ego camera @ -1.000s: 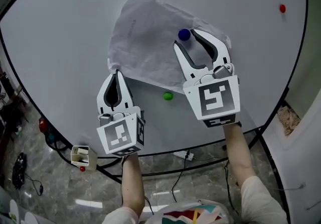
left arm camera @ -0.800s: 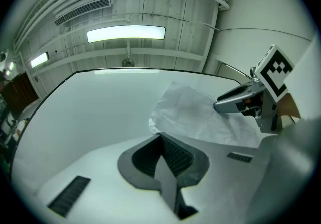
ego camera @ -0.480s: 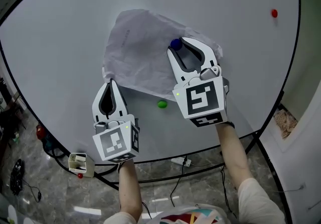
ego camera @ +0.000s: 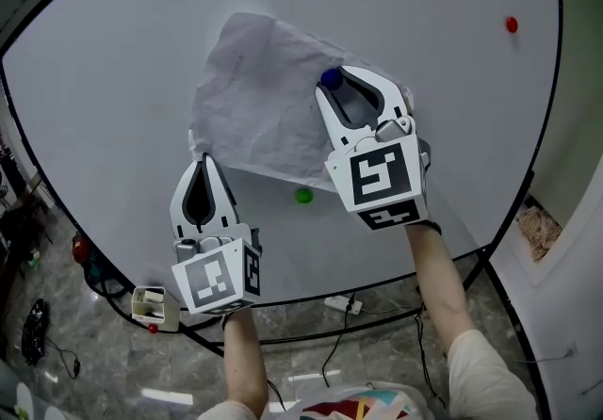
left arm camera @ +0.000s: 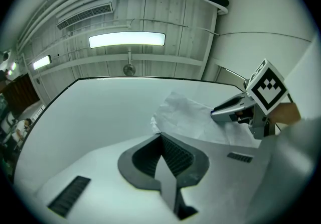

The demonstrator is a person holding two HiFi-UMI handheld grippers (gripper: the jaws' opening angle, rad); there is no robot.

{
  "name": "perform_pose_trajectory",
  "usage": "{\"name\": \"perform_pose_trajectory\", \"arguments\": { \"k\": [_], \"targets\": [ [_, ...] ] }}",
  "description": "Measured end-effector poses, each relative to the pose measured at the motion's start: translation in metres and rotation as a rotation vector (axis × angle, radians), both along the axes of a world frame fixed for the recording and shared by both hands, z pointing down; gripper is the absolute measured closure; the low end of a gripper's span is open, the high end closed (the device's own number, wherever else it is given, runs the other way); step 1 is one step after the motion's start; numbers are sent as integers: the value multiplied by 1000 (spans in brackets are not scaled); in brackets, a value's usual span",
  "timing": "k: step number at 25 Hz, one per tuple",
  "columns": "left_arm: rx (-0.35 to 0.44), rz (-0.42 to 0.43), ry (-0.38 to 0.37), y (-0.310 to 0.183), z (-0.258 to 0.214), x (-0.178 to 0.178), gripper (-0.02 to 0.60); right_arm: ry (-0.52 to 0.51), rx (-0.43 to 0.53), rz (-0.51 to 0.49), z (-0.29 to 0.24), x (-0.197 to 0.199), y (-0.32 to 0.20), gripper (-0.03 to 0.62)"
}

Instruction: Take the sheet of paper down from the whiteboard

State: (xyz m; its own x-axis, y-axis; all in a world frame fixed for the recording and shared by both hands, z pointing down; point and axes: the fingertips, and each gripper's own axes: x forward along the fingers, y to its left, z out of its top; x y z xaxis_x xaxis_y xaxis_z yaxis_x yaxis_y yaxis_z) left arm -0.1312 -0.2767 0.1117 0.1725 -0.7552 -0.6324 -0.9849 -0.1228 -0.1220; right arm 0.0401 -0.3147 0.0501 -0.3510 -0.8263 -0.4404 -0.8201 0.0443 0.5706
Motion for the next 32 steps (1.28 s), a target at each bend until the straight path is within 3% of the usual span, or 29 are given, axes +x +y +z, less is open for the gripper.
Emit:
{"name": "perform_pose_trajectory", "arguments": {
  "k": [12, 25, 32],
  "targets": [
    [48, -7, 36, 53, -4, -15, 537, -17, -13, -61, -14, -10, 16, 462],
    [96, -139, 138, 77, -8, -62, 537, -31, -1, -81, -14, -1, 11, 462],
    [107, -138, 124, 82, -11, -61, 537, -52, 32, -82, -15, -2, 14, 459]
  ]
}}
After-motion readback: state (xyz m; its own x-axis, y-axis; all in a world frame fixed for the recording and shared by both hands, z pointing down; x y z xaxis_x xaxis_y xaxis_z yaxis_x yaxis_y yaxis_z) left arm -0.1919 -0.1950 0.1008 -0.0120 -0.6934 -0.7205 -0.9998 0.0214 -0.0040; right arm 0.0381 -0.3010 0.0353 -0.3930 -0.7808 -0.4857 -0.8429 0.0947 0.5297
